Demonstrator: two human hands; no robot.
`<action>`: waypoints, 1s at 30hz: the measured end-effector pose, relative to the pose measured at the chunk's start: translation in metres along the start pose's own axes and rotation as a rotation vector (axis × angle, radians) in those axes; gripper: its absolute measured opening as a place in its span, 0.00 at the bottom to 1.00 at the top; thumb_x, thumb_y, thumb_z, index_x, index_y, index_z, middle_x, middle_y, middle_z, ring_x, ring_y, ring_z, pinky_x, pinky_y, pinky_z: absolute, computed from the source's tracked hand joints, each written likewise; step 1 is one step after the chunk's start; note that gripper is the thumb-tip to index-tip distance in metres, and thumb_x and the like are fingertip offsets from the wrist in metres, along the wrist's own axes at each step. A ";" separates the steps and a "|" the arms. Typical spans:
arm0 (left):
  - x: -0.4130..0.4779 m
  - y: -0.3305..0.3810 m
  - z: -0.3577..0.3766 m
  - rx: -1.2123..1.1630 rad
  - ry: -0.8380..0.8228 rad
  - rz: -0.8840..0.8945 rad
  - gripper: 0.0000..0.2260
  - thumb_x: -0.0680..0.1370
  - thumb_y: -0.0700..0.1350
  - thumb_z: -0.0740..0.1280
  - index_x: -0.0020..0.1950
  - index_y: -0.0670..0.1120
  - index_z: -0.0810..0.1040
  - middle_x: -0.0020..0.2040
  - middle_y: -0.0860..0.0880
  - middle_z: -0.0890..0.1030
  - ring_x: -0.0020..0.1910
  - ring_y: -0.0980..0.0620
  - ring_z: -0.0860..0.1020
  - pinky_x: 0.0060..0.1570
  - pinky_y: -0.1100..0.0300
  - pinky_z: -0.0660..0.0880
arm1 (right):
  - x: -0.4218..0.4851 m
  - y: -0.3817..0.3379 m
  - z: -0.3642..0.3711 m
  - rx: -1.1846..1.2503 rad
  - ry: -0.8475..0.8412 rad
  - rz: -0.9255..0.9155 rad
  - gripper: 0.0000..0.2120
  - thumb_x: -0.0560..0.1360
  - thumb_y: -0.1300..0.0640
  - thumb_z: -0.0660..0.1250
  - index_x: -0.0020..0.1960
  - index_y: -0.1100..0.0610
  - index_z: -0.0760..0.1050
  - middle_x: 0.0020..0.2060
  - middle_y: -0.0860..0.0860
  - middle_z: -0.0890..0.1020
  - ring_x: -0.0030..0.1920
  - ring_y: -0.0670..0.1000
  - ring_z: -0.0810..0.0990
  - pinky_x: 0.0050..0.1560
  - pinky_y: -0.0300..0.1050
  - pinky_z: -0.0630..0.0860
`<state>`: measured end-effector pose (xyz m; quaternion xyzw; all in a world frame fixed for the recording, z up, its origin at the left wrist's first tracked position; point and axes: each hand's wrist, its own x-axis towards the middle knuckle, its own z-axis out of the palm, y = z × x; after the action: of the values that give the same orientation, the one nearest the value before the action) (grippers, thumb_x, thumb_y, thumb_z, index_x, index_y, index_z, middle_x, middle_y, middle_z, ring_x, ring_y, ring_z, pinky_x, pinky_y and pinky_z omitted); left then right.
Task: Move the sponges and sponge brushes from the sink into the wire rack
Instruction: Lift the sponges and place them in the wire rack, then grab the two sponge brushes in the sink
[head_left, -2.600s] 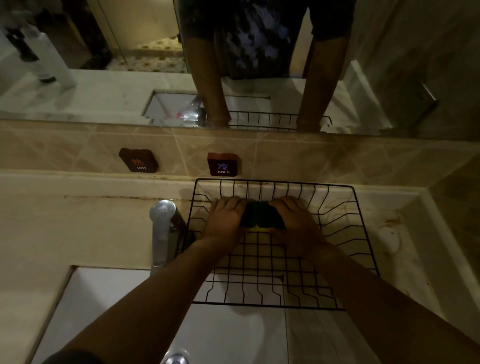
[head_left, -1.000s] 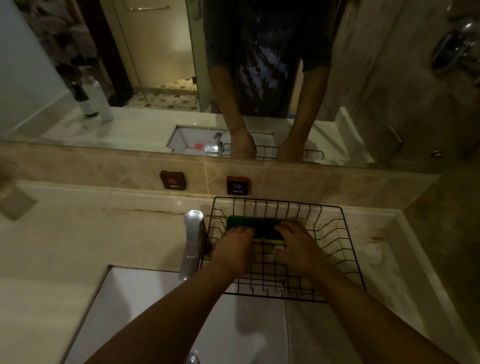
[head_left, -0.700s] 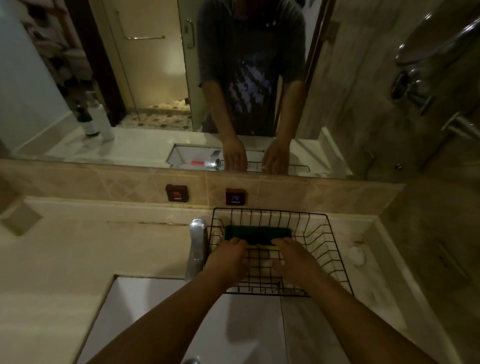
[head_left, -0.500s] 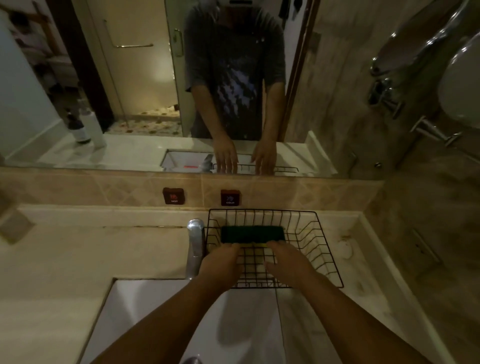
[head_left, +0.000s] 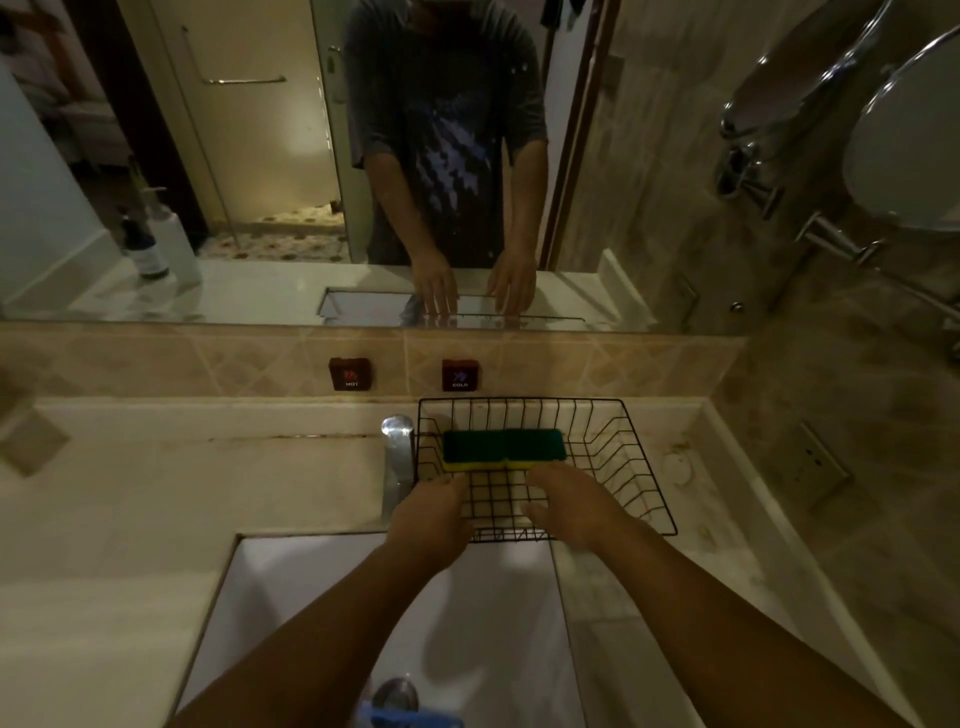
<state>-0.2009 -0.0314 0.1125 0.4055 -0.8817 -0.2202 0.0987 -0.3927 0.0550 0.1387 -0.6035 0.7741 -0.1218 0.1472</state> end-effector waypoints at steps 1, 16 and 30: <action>-0.003 -0.003 -0.002 -0.003 0.000 -0.004 0.17 0.76 0.46 0.69 0.65 0.48 0.74 0.59 0.48 0.80 0.57 0.48 0.79 0.55 0.53 0.79 | -0.001 -0.005 0.003 0.011 0.008 -0.013 0.14 0.75 0.49 0.66 0.59 0.52 0.75 0.54 0.52 0.78 0.50 0.50 0.76 0.45 0.44 0.75; -0.059 -0.061 -0.016 -0.018 0.074 0.048 0.10 0.76 0.47 0.69 0.57 0.48 0.79 0.56 0.48 0.79 0.52 0.50 0.77 0.51 0.56 0.78 | -0.031 -0.080 0.074 0.145 -0.011 -0.043 0.15 0.75 0.47 0.66 0.60 0.51 0.74 0.55 0.49 0.76 0.54 0.49 0.73 0.53 0.43 0.72; -0.129 -0.123 0.009 0.102 -0.267 -0.097 0.20 0.77 0.52 0.67 0.67 0.48 0.74 0.63 0.47 0.77 0.62 0.47 0.74 0.61 0.50 0.74 | -0.043 -0.133 0.151 0.092 -0.221 0.031 0.21 0.74 0.46 0.68 0.64 0.50 0.72 0.60 0.50 0.77 0.59 0.50 0.75 0.56 0.44 0.71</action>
<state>-0.0380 -0.0013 0.0473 0.4193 -0.8763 -0.2317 -0.0508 -0.2066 0.0625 0.0514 -0.5937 0.7561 -0.0877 0.2610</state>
